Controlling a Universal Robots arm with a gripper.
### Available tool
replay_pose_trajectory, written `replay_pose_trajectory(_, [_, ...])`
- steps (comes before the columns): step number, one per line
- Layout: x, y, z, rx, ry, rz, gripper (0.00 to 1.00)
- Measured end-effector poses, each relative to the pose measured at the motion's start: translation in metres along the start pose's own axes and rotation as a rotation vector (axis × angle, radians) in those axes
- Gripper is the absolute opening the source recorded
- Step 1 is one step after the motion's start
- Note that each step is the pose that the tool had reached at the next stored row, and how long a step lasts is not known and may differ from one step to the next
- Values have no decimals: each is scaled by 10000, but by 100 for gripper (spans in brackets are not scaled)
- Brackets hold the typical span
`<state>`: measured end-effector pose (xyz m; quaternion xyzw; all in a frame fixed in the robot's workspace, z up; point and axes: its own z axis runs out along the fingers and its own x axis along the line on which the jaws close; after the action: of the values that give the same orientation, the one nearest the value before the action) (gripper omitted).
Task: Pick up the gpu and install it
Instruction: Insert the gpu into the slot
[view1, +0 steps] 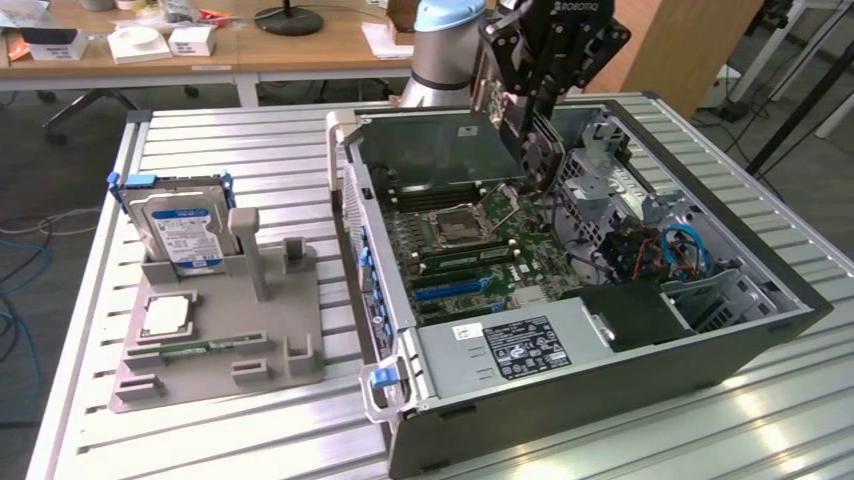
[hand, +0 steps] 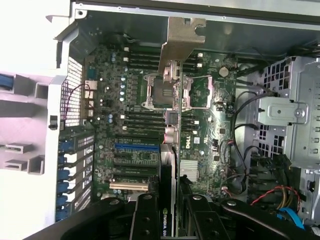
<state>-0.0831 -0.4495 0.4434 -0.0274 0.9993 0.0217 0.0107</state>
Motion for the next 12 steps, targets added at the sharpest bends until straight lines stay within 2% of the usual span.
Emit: replay_pose_trajectory(12, [0, 0, 8, 11, 56, -1270, 27])
